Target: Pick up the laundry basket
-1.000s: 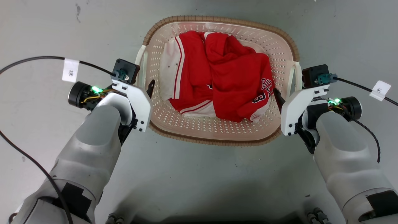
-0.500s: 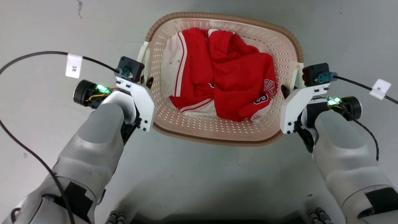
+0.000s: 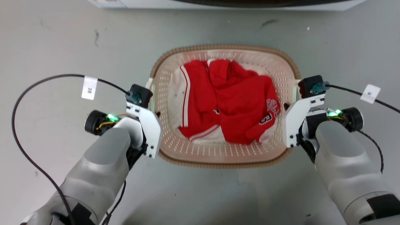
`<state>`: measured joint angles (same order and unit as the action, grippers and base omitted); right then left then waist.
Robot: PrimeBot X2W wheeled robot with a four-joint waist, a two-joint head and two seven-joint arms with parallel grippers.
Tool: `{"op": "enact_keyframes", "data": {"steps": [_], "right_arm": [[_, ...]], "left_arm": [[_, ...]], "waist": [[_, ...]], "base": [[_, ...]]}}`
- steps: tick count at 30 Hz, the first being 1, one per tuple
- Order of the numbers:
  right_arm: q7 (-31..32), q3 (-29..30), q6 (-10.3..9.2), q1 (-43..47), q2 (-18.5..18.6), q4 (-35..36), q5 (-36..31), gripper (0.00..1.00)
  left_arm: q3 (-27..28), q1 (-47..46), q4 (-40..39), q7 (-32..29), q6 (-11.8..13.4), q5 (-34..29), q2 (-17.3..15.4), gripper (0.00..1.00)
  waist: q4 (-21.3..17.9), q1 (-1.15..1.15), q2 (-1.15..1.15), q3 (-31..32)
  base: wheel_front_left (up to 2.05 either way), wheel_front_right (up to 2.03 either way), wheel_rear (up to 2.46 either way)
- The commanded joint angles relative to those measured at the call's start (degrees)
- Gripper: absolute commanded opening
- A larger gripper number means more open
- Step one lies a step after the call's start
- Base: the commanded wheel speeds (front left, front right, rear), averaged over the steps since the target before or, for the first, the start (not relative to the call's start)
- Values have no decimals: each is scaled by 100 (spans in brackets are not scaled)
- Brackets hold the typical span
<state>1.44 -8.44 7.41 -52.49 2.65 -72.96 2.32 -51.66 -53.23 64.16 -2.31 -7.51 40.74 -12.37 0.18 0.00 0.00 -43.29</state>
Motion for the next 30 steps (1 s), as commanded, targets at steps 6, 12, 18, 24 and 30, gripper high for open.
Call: {"op": "enact_keyframes", "data": {"steps": [6,12,18,24,30], "right_arm": [[584,-209,7,304,57,-51,-17,0],[1178,-646,7,741,64,-60,435,0],[1656,-1262,8,1211,65,177,971,0],[1824,-1706,9,1639,64,451,1351,0],[2078,-2142,17,2036,63,912,1839,0]], "left_arm": [[-447,448,-241,-426,10,464,-330,0],[-852,908,-527,-597,10,935,-540,0],[-1150,1442,-807,-830,12,1438,-733,0],[-1461,1831,-1129,-797,10,1689,-1002,0],[-1666,2165,-1343,-799,9,1834,-1180,0]], "waist": [[-57,0,0,858],[-97,0,0,1693],[-156,0,0,2454],[-158,0,0,3025],[-212,0,0,3487]], "base": [[0,0,0],[0,0,0],[0,0,0],[0,0,0],[0,0,0]]}}
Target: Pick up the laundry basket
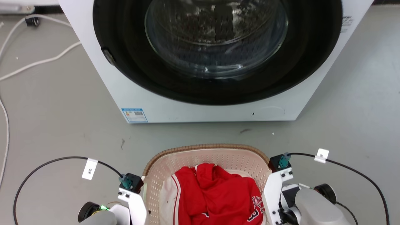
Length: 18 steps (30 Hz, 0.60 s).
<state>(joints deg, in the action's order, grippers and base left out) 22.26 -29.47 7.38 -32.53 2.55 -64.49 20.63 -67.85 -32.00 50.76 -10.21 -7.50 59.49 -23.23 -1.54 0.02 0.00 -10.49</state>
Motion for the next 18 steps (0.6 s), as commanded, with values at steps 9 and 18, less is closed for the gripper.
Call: {"op": "enact_keyframes", "data": {"steps": [9,18], "right_arm": [[281,-305,24,625,326,499,395,0],[501,-230,20,1165,440,719,499,0]], "left_arm": [[-283,601,-462,-250,7,105,-390,0],[-366,997,-893,-495,30,155,-576,0]], "waist": [[-69,-2,0,748],[-38,-2,0,1077]], "base": [[0,0,0],[0,0,0]]}}
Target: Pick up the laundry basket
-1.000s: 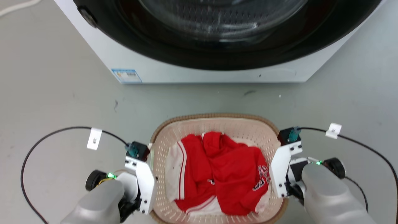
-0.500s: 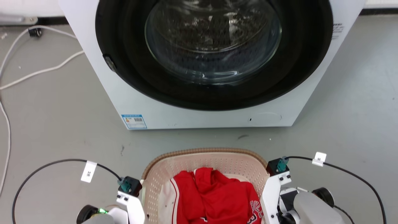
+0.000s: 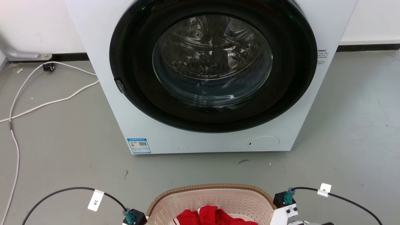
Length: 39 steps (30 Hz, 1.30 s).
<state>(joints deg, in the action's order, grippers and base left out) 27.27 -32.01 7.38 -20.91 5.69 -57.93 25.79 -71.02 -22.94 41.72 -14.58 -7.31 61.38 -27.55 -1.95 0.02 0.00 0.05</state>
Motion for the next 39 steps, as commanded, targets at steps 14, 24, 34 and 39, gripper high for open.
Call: {"op": "enact_keyframes", "data": {"steps": [14,24,34,39], "right_arm": [[330,284,19,202,196,453,-270,0],[523,554,19,421,248,866,-473,0],[789,809,19,641,232,1292,-649,0],[904,924,19,752,238,1494,-753,0]], "left_arm": [[-77,249,-487,-286,207,0,-334,0],[-60,245,-728,-316,374,-15,-459,0],[-59,210,-873,-388,463,5,-500,0],[-57,188,-951,-468,484,50,-520,0]], "waist": [[-15,-2,0,84],[-39,-2,0,87],[-46,-2,0,58],[-27,-2,0,44]], "base": [[0,0,0],[0,0,0],[0,0,0],[0,0,0]]}}
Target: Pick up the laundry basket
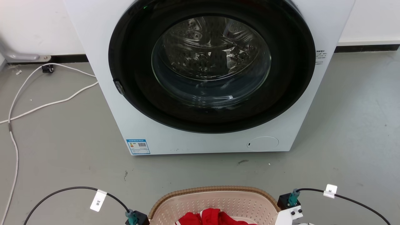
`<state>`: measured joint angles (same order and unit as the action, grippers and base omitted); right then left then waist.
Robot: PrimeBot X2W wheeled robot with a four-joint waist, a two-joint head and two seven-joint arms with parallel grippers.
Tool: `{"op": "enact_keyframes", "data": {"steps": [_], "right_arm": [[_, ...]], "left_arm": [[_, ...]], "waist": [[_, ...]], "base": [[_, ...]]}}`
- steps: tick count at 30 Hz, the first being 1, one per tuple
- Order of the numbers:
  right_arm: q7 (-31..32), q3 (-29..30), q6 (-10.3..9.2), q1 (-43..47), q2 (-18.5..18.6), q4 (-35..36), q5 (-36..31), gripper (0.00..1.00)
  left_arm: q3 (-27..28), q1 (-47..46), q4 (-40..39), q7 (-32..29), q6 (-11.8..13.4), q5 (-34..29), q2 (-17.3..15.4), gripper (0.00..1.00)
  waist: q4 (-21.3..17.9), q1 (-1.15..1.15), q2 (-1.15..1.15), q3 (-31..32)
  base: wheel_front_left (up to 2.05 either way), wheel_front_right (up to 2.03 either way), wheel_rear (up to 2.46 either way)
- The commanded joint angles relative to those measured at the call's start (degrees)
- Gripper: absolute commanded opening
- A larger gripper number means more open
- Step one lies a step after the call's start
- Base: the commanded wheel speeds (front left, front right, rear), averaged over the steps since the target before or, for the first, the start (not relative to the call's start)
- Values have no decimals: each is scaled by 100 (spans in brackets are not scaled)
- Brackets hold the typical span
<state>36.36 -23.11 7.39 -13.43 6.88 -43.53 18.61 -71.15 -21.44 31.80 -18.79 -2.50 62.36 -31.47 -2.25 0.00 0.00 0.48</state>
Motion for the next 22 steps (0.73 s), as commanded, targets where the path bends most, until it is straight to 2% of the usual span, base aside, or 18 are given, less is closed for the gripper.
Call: {"op": "enact_keyframes", "data": {"steps": [1,22], "right_arm": [[23,54,18,28,118,88,-60,0],[210,390,18,371,1,406,-339,0]], "left_arm": [[-42,33,32,-46,10,-48,-137,0],[-40,-91,-227,-187,185,-70,-326,0]], "waist": [[7,0,0,-1],[76,0,0,-45]], "base": [[0,0,0],[0,0,0]]}}
